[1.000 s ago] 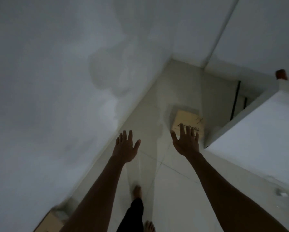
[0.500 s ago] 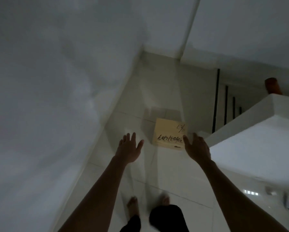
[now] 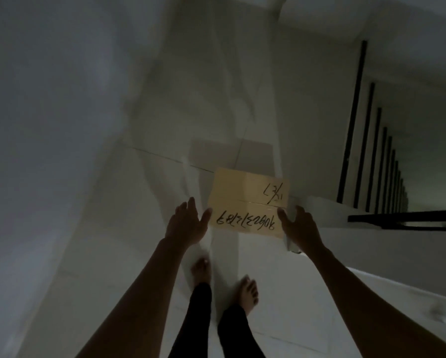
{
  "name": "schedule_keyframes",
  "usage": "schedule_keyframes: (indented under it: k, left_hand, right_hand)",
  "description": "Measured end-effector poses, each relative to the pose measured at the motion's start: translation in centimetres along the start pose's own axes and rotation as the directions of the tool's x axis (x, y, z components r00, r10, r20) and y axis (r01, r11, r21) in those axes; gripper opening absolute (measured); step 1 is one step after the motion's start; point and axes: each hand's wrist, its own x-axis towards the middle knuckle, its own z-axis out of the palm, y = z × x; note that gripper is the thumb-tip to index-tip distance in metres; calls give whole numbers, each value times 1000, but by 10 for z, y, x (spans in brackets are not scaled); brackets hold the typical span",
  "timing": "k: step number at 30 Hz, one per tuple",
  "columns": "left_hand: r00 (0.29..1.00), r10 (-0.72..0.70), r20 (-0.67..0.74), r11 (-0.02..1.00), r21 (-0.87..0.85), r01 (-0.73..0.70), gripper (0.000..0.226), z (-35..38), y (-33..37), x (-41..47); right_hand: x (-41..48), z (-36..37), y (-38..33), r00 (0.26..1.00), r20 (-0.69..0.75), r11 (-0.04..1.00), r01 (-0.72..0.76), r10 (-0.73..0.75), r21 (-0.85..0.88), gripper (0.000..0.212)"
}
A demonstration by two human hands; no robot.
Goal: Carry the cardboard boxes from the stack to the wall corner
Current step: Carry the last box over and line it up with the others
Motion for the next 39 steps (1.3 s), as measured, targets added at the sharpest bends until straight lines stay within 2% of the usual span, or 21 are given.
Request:
schedule_keyframes:
  k: [4, 9, 11, 14, 18, 23, 28, 33, 39]
  left_hand:
    - [999, -36, 39, 998, -40, 38, 82, 56, -10, 112]
    - [994, -110, 24, 971, -212, 113, 91, 114, -18, 217]
    - [986, -156, 52, 947, -277, 164, 89, 132, -20, 236]
    - [983, -174, 57, 922, -342, 183, 72, 149, -23, 243]
    - [984, -177, -32, 918, -366, 154, 66, 134, -26, 222]
    - [974, -205, -100, 900, -410, 148, 66, 62, -21, 147]
    - [941, -283, -186, 841, -520, 150, 69, -40, -24, 17]
    - [884, -415, -215, 688, -710, 150, 66, -103, -53, -141]
    - [772, -597, -220, 510, -846, 153, 69, -120, -102, -336]
  right_hand:
    - [100, 62, 33, 993, 6, 991, -116, 116, 67, 88]
    - [183, 128, 75, 972, -35, 955, -222, 233, 196, 89]
    - [200, 142, 84, 955, -34, 919, -272, 293, 286, 91]
    - [204, 150, 91, 937, -30, 877, -315, 349, 364, 95]
    - [184, 137, 83, 949, -30, 882, -279, 313, 380, 81]
    - [118, 86, 25, 961, -33, 896, -245, 276, 371, 85]
    - [9, 13, -60, 990, -31, 941, -118, 135, 316, 81]
    - [-120, -40, -127, 997, 27, 977, 70, -77, 202, 84]
    - [-282, -66, -170, 951, 93, 956, 291, -294, 42, 81]
